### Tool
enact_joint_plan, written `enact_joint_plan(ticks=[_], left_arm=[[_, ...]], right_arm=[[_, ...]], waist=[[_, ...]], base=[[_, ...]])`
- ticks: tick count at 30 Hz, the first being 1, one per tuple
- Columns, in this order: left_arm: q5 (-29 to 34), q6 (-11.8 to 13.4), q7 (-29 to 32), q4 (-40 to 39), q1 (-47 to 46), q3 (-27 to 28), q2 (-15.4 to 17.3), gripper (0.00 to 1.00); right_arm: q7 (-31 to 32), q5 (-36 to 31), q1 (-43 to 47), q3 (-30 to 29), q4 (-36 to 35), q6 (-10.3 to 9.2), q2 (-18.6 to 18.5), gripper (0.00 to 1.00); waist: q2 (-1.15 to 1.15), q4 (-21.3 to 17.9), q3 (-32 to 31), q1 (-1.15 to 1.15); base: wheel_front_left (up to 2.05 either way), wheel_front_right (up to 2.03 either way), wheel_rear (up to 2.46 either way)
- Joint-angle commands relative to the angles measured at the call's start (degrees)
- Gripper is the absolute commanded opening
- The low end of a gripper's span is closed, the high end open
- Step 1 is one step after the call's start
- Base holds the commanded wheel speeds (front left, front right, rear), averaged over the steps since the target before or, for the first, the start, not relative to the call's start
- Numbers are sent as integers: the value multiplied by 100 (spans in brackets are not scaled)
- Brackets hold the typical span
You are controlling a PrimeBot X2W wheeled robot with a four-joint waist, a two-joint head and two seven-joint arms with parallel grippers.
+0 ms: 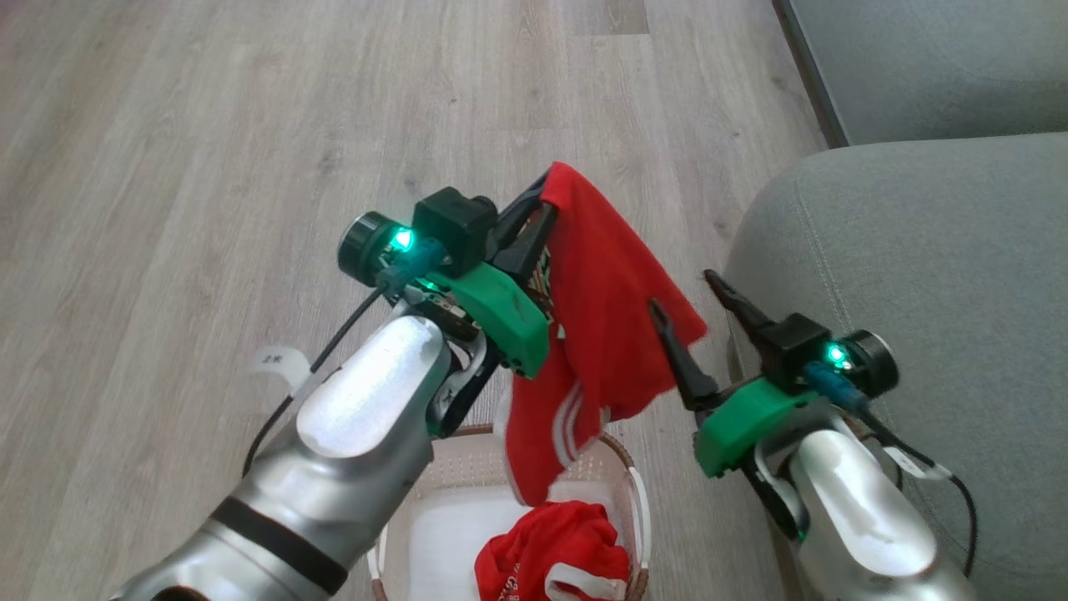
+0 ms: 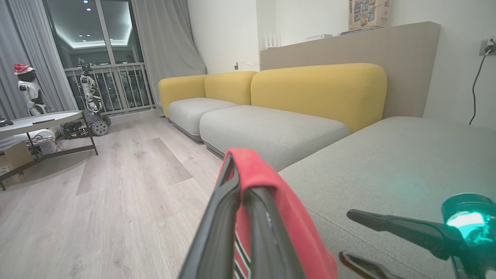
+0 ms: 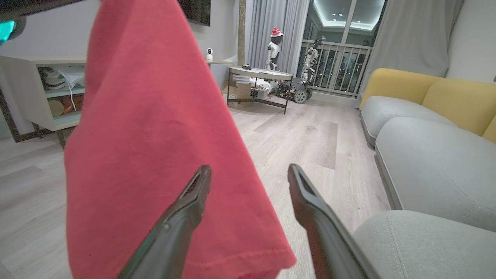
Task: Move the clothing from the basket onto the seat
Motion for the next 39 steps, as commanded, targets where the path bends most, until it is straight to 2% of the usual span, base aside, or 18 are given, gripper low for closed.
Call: enact_joint_plan(ticks=[1,18,28,39], left_arm=[[-38,49,-59,-145,-275,251,145,0],[-11,216,-117,-11,-120,464,298,0],[-8,333,-124,-122,56,701,334,0],[71,324,-125,-202,169,792,327,0]], right_arm=[[-54,-23,-106,24,-230,41,40,100],[-54,-381,1222,-1316,-1546,41,139,100],[-54,-341,1649,-1471,-1908,41,153,100],[-54,-341,1679,-1514,-1972,41,154,100]], waist=[[0,-14,6,0],[0,-222,31,0],[0,-311,-12,0],[0,-250,-63,0]], base=[[0,0,0],[0,0,0],[0,0,0],[0,0,0]])
